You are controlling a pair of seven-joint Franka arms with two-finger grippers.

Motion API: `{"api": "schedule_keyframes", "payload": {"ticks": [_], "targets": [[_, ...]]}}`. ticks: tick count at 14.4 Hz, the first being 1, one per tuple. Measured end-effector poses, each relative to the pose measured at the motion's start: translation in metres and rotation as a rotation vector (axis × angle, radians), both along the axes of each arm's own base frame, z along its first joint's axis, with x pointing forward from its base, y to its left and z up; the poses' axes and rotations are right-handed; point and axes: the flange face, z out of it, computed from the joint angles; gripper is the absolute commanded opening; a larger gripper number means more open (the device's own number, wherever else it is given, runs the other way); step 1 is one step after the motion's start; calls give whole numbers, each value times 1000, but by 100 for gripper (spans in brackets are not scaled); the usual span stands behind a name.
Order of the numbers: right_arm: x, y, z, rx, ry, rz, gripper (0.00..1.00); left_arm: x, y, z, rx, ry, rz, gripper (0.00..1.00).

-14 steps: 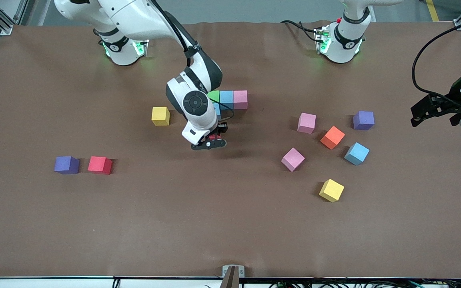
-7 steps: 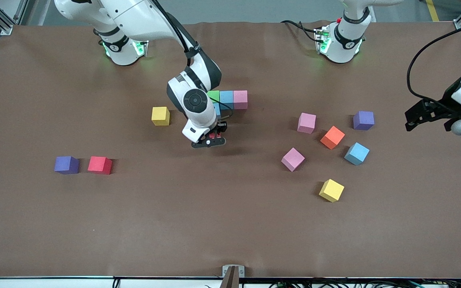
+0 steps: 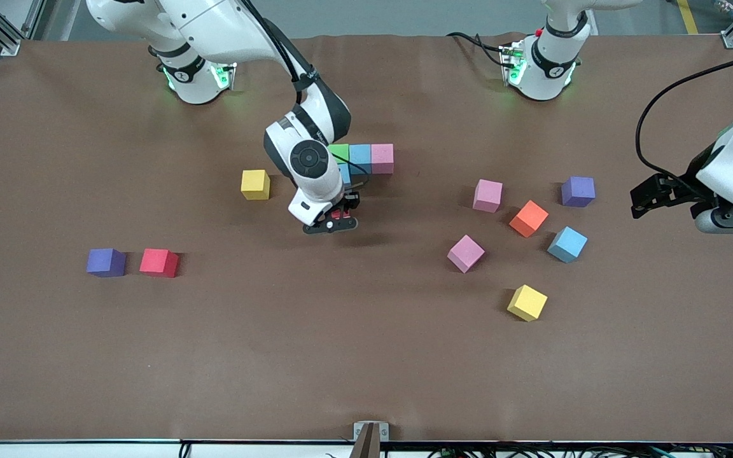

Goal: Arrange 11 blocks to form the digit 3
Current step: 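Hold the red cube beside the blue cube and lower it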

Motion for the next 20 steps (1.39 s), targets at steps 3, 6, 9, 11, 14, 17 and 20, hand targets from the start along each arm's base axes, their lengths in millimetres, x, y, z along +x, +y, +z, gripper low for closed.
{"api": "schedule_keyframes", "payload": {"ticks": [3, 6, 9, 11, 14, 17, 20], "targets": [[0, -1, -3, 11, -19, -4, 45, 0, 1, 2, 0, -3, 1, 100], [-4, -3, -8, 12, -24, -4, 45, 0, -1, 2, -1, -4, -2, 100], [-7, -1, -9, 11, -21, 2, 46, 0, -2, 3, -1, -6, -3, 100], [-8, 0, -10, 9, -20, 4, 46, 0, -1, 5, -1, -9, -2, 100], [-14, 5, -10, 6, -12, 16, 46, 0, -2, 7, -2, -14, -3, 100], [-17, 7, -10, 6, -9, 22, 46, 0, -1, 10, -2, -20, -2, 100], [-17, 7, -10, 5, -9, 22, 46, 0, 5, 12, -3, -23, 8, 100]]}}
